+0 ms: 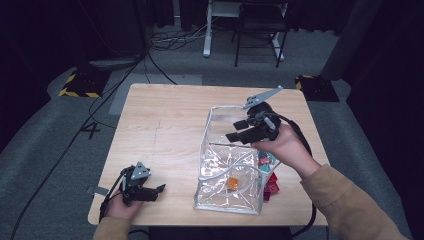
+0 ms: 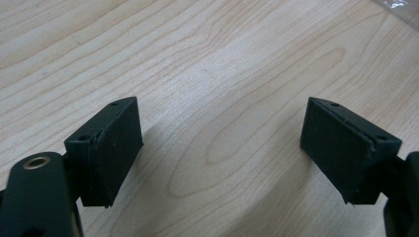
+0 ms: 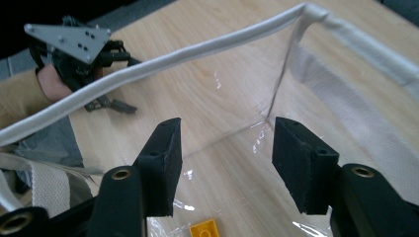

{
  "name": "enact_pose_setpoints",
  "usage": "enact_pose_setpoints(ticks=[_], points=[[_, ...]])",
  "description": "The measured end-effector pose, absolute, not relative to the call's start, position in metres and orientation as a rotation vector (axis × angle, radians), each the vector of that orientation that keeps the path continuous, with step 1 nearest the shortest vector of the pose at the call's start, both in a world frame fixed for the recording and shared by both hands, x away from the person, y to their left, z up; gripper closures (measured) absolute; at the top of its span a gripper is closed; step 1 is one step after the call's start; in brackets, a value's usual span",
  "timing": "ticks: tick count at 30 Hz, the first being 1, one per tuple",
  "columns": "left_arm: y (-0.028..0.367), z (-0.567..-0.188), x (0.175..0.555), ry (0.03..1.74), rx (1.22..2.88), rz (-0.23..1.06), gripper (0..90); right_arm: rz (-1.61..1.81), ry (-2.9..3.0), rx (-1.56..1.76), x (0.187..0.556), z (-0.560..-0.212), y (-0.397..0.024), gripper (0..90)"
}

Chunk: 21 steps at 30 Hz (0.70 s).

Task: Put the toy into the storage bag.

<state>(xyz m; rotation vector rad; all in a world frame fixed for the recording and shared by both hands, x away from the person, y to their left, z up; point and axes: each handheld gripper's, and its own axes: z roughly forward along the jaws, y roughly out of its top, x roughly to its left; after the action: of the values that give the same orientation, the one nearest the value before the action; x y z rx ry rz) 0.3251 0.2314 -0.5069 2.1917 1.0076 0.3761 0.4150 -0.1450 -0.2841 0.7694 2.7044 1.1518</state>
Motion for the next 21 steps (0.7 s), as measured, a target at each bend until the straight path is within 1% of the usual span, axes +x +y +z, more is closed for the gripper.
enact_pose_setpoints(ticks=[9, 14, 15, 21], points=[[0.231, -0.507, 0.325, 1.007, 2.192, 0.376, 16.6, 1.267, 2.572, 0.823, 0.415, -0.271, -0.176, 45.2], [0.231, -0.507, 0.325, 1.008, 2.192, 0.376, 16.6, 1.304, 2.506, 0.858, 0.417, -0.268, -0.198, 44.6], [0.231, -0.507, 0.325, 1.007, 2.192, 0.376, 16.6, 1.318, 2.48, 0.876, 0.417, -0.266, -0.207, 44.6], [0.231, -0.507, 0.325, 1.008, 2.192, 0.376, 16.6, 1.313, 2.424, 0.919, 0.42, -0.261, -0.231, 44.6]])
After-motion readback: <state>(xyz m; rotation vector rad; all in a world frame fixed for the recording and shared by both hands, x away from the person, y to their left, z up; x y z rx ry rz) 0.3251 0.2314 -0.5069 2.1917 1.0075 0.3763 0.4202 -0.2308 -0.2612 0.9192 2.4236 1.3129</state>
